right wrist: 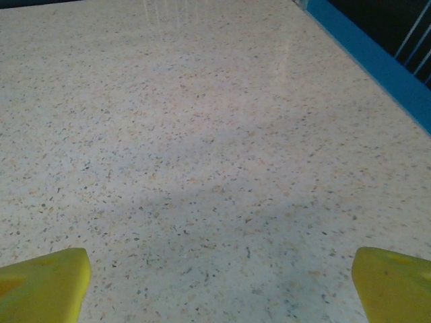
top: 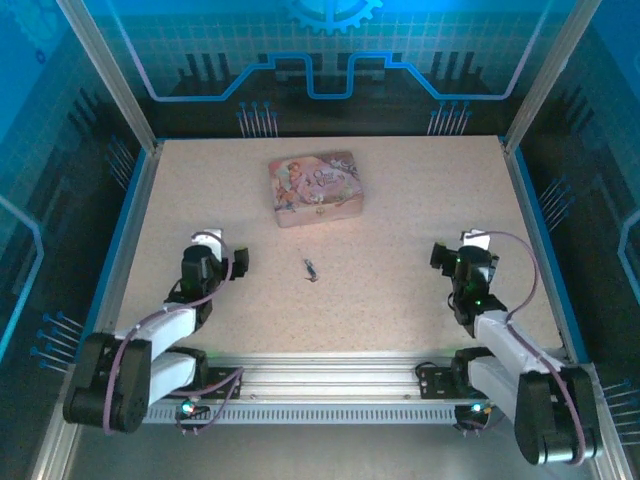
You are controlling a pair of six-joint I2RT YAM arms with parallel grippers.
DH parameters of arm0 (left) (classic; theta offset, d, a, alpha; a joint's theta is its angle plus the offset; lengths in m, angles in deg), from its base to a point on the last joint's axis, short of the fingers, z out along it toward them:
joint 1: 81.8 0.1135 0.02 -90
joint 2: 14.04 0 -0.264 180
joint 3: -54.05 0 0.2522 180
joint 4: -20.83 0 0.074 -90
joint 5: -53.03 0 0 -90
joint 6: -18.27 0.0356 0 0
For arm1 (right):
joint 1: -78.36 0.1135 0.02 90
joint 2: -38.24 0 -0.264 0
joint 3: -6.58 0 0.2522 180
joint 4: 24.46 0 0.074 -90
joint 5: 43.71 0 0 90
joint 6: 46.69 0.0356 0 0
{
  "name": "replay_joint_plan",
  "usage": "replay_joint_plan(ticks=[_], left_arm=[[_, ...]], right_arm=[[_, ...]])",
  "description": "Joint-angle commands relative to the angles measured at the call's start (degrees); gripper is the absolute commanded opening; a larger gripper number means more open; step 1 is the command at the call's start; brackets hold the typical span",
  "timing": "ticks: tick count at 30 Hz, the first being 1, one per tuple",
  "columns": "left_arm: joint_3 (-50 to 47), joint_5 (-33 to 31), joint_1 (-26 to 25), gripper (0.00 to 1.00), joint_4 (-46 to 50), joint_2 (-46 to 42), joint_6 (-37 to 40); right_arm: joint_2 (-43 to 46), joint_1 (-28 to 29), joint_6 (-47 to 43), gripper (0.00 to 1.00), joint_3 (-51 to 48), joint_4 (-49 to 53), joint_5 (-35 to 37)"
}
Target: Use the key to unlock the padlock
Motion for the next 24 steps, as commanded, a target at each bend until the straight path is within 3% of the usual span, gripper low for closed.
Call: replay_joint_plan(ticks=[1, 4, 8, 13, 15, 24], left_arm=[[-0.65, -0.51, 0.79, 0.99, -22.82, 5.5, 1.52], [-0.28, 0.59, 1.15, 0.99, -32.05, 12.9, 0.44], [1.93, 0.86, 1.11, 0.99, -40.34, 25.14, 1.88], [6.24, 0.6, 1.06, 0.99, -29.17, 23.16, 1.06], [8.48, 1.73, 1.42, 0.99, -25.03, 23.25, 0.92], [8.82, 1.62, 1.86, 0.99, -24.37, 23.21, 0.43]], right_arm=[[-6.93, -0.85, -4.28, 1.0, -0.55, -20.34, -6.55], [-12.09, -0.55, -5.95, 1.0, 1.14, -24.51, -11.4], [-16.49, 0.79, -10.76, 1.0, 3.29, -26.79, -12.23], [-30.03, 1.51, -12.43, 1.0, 4.73, -38.1, -11.44], [-29.16, 1.51, -11.04, 1.0, 9.81, -26.15, -10.08], [-29.89, 1.98, -11.04, 1.0, 10.54, -26.15, -7.94]])
